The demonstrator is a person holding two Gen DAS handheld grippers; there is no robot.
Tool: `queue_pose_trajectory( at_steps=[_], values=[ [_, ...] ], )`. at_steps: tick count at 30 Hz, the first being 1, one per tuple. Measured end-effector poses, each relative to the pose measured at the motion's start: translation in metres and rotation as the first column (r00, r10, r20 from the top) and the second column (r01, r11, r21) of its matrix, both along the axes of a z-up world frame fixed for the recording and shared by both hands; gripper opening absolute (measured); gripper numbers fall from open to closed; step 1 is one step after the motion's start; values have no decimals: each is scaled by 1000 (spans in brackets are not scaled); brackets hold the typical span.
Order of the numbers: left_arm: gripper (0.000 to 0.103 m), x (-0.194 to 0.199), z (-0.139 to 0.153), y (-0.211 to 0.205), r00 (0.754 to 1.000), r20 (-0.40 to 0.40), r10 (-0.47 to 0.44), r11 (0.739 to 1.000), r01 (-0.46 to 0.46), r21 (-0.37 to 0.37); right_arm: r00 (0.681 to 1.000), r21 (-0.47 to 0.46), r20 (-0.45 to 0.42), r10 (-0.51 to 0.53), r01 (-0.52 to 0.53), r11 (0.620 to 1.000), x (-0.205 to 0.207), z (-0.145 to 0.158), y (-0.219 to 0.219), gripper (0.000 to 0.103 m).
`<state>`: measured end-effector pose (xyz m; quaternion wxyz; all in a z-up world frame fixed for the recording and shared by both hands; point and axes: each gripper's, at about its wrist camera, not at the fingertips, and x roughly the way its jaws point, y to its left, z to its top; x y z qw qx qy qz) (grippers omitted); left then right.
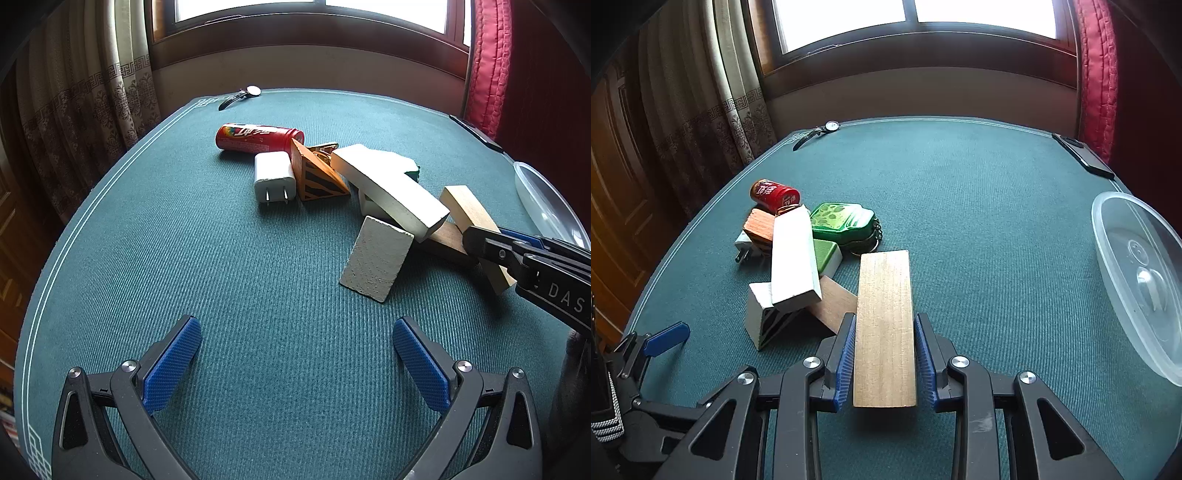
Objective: Organize rigid objects
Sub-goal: 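Close the right tool on the pale wooden plank and lift it, then carry the plank over the clear bowl with the right tool while the left tool grasps the grey-white block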
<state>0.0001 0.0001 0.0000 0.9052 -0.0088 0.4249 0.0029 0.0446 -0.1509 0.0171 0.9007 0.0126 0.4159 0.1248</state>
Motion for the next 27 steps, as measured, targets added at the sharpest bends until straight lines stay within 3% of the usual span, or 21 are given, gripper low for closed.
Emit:
queue_pose_trajectory(
  at_steps=[13, 16, 25, 27],
  values=[
    [103, 4, -1, -4, 1000, -3, -6, 1000, 6, 4, 995, 23, -19, -93, 93, 995, -25, -8, -43, 33],
    [99, 7, 1, -4, 1000, -1, -8, 1000, 8, 3, 996, 27, -9, -89, 89, 996, -28, -9, -44, 33],
    [69, 26, 10, -24, 997, 25, -78, 997, 78, -20, 997, 33, 14, -72, 71, 997, -34, -12, -46, 33],
    [56, 31, 11, -29, 995, 35, -89, 996, 89, -10, 997, 32, 20, -68, 68, 997, -35, -13, -45, 33]
  ],
)
